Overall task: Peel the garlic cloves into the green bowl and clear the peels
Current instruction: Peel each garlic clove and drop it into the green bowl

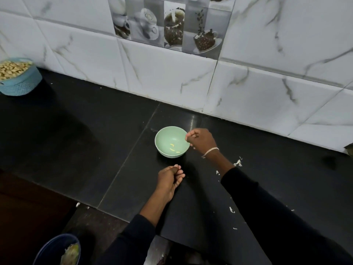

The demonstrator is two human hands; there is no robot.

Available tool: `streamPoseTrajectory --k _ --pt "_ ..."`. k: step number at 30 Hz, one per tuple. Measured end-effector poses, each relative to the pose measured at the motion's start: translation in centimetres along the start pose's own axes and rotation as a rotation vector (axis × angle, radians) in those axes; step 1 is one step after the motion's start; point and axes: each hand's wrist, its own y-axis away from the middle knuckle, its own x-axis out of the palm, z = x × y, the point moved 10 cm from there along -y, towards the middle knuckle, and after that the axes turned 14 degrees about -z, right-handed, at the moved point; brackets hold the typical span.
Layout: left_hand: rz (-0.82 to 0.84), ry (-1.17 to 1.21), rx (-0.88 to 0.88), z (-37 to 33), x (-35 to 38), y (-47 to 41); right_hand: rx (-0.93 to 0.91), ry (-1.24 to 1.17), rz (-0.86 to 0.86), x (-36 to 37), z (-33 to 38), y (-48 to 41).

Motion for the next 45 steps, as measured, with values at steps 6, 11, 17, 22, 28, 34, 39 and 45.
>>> streamPoseTrajectory --k 6,11,17,22,28,34,39,45 --pt "0.104 -0.105 0.005 2.7 5.0 1.3 0.143 -0.096 -0.085 -8.7 -6.8 8.4" --pt "0.205 -0.27 0.038 6.4 10.3 3.5 0.306 0.1 -0.167 -15.1 -16.6 15.1" --pt "0.326 -0.418 0.06 11.4 15.4 7.2 0.372 0.263 -0.328 -23.2 -22.6 19.0" --pt "0.367 -0.505 0.111 13.5 17.3 9.4 0.305 0.451 -0.254 -24.3 -23.5 18.6" --pt "0.354 -0.554 0.206 13.5 17.5 10.1 0.278 0.618 -0.069 -21.5 -23.3 16.0" --pt "0.361 -0.601 0.367 11.8 17.0 10.0 0.362 0.511 -0.106 -21.6 -23.3 15.6" --pt "0.444 -0.633 0.475 10.6 17.3 11.2 0.42 -0.215 -0.326 -21.1 -21.0 17.1" --pt "0.433 -0.691 0.647 9.3 17.8 11.9 0.404 -0.479 -0.337 -19.5 -19.0 17.0"
